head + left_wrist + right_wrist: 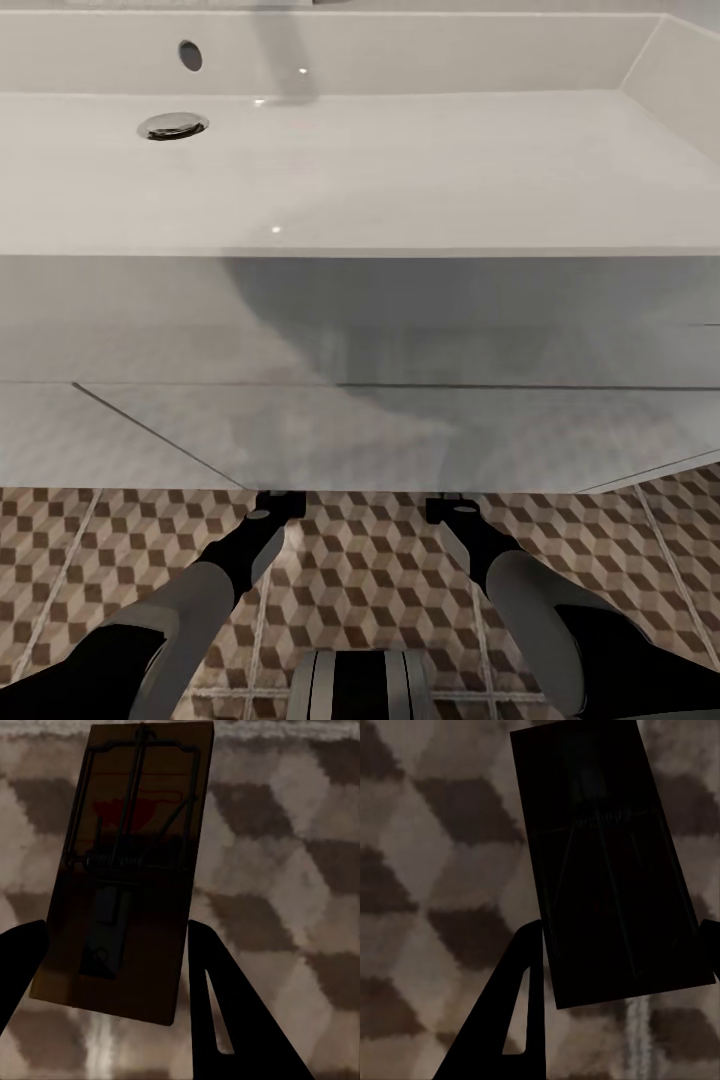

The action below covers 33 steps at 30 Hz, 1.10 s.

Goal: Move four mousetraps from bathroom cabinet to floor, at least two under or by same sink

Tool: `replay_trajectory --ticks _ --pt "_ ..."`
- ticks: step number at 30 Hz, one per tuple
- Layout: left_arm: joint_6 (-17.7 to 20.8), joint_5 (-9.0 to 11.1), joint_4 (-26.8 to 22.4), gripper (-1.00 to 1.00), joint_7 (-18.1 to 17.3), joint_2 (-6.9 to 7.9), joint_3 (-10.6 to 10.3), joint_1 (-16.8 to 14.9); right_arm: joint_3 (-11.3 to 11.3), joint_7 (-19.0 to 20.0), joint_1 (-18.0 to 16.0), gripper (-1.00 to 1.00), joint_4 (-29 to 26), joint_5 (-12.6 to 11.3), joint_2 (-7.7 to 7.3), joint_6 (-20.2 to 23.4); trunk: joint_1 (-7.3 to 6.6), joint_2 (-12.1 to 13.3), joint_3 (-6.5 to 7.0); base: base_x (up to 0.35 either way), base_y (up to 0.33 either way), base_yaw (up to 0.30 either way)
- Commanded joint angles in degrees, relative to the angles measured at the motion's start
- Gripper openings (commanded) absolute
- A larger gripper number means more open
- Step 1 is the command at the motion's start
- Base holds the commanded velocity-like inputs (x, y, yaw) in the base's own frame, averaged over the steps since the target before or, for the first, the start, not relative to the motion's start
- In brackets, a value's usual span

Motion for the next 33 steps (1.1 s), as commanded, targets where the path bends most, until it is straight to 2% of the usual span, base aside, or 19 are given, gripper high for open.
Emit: replay_trajectory --ticks 1,10,33 --pt "0.2 0.4 0.1 -1.0 0.4 0.03 -0.5 0.0 -0.4 -0.1 0.0 -1.0 -0.1 0.5 0.06 0.4 -0.01 0.0 -0.03 0.0 0.0 0.0" --pt "0.1 0.6 2.2 -1.0 0.4 0.11 -0.5 0.0 -0.4 0.0 0.0 -1.0 -0.1 0.6 0.17 0.0 -0.01 0.0 -0.03 0.0 0.0 0.0" --pt "0.0 0.7 2.5 -1.0 0.3 0.05 -0.5 0.0 -0.3 0.5 0.0 -1.0 -0.1 0.8 0.14 -0.2 -0.01 0.0 -0.03 0.0 0.0 0.0"
